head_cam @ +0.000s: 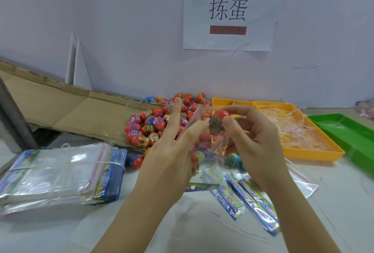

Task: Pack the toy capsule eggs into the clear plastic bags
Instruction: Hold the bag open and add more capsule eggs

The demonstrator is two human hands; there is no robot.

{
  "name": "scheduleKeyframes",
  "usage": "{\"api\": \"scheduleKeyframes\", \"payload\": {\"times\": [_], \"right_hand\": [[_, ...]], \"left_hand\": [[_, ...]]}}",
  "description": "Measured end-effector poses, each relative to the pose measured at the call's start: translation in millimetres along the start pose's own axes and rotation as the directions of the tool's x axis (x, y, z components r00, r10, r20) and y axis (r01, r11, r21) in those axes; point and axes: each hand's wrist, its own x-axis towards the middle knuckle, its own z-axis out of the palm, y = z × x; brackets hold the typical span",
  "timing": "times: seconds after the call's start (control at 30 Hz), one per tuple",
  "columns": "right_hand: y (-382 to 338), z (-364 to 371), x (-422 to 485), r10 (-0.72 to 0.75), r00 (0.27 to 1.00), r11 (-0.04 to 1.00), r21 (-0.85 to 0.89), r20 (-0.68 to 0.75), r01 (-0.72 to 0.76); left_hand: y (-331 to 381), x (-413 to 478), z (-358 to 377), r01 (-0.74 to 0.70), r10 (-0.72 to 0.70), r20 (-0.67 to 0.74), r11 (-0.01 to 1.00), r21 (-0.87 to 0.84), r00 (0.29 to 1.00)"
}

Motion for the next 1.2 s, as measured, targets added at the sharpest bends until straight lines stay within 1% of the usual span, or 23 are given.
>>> {"api": "scheduleKeyframes", "payload": {"times": [0.1, 0.2, 0.27, 0.4, 0.5, 0.57, 0.6, 0.67, 0.8, 0.93, 1.07, 1.2], "right_hand": [[0.5, 1.7, -0.1, 0.033, 0.999, 0.996, 0.086, 0.007, -0.034], [1.3, 3.1, 0.0, 0.068, 0.997, 0.985, 0.154, 0.039, -0.073], [2.1, 3.5, 0.6, 0.097, 0.994, 0.977, 0.184, 0.047, -0.104], [2.3, 3.5, 2.5, 0.168, 0.985, 0.948, 0.269, 0.025, -0.169], [2.7, 4.0, 3.7, 0.214, 0.976, 0.920, 0.330, 0.028, -0.211], [3.8, 4.7, 3.9, 0.239, 0.971, 0.919, 0.317, 0.021, -0.234], [4.5, 4.8, 3.5, 0.249, 0.968, 0.923, 0.299, 0.016, -0.243], [6.1, 5.1, 2.9, 0.269, 0.963, 0.923, 0.283, 0.015, -0.262], [5.3, 5.2, 2.5, 0.273, 0.960, 0.908, 0.315, 0.059, -0.278], [2.4, 6.2, 1.7, 0.252, 0.961, 0.895, 0.351, 0.117, -0.277], [2.7, 8.3, 0.3, 0.237, 0.961, 0.903, 0.332, 0.140, -0.272], [4.2, 11.9, -0.4, 0.216, 0.969, 0.926, 0.289, 0.118, -0.241]], "left_hand": [[0.3, -1.3, 2.6, 0.043, -0.041, -0.045, 0.999, 0.030, 0.998], [-0.6, -2.1, 5.1, 0.071, -0.071, -0.077, 0.998, -0.002, 0.995], [-0.8, -2.3, 6.2, 0.059, -0.061, -0.064, 0.998, -0.030, 0.996], [-0.6, -4.0, 9.6, -0.007, 0.005, -0.022, 0.998, -0.066, 1.000], [1.2, -5.4, 11.4, 0.017, -0.023, -0.059, 0.994, -0.106, 0.998], [2.5, -5.9, 12.3, 0.004, -0.018, -0.118, 0.992, -0.122, 0.993], [3.3, -5.8, 12.6, -0.002, -0.014, -0.127, 0.992, -0.129, 0.992], [4.1, -6.0, 13.6, 0.026, -0.042, -0.090, 0.984, -0.174, 0.995], [4.8, -6.9, 12.4, 0.152, -0.163, -0.011, 0.942, -0.299, 0.987], [3.0, -2.8, 12.1, 0.191, -0.210, -0.017, 0.918, -0.348, 0.978], [-2.0, -2.7, 14.2, 0.255, -0.272, 0.010, 0.890, -0.377, 0.962], [-2.4, -2.4, 11.8, 0.208, -0.251, -0.052, 0.885, -0.417, 0.966]]}}
